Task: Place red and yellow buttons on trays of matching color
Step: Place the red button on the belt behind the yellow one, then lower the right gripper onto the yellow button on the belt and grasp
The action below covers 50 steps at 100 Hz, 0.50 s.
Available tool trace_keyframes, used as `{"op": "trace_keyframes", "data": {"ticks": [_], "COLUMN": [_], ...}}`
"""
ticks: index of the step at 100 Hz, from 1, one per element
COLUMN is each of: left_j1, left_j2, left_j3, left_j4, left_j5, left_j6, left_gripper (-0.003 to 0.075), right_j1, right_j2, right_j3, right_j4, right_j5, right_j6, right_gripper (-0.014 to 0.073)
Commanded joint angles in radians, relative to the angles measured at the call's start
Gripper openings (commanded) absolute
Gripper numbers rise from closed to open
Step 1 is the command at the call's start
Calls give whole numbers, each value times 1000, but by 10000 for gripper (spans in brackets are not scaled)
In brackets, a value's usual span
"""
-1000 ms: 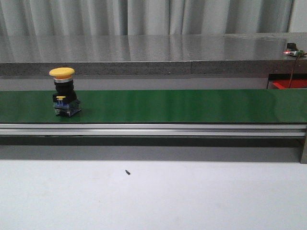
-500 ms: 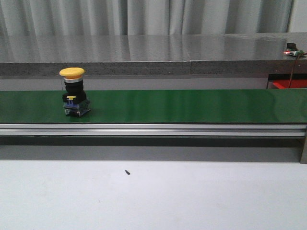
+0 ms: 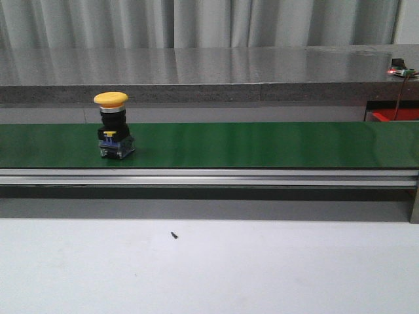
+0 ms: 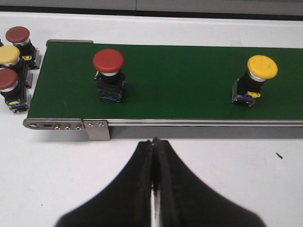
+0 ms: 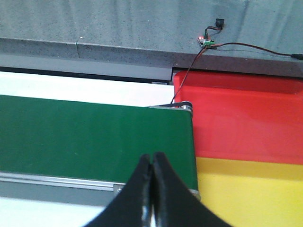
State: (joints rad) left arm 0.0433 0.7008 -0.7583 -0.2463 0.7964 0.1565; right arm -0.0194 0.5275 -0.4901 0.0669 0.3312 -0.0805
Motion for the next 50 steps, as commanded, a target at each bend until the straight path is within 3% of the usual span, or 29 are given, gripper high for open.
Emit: {"op": "trace_keyframes", "data": {"ticks": [1,50], "left_j1": [-9,-25], "left_j2": [-4,-4], "left_j3": [-24,-24], "left_j4": [-23,-23], "left_j5": [-49,-49], "left_j6": [-3,-3], "left_gripper": [-20,-20], "right_j1": [10,186], "right_j2": [76,383], "right_j3": [-115,-487], "right_j4": [7,7], "right_j5": [-19,278], "right_j6": [-1,-1], "right_gripper": [-58,-58]}}
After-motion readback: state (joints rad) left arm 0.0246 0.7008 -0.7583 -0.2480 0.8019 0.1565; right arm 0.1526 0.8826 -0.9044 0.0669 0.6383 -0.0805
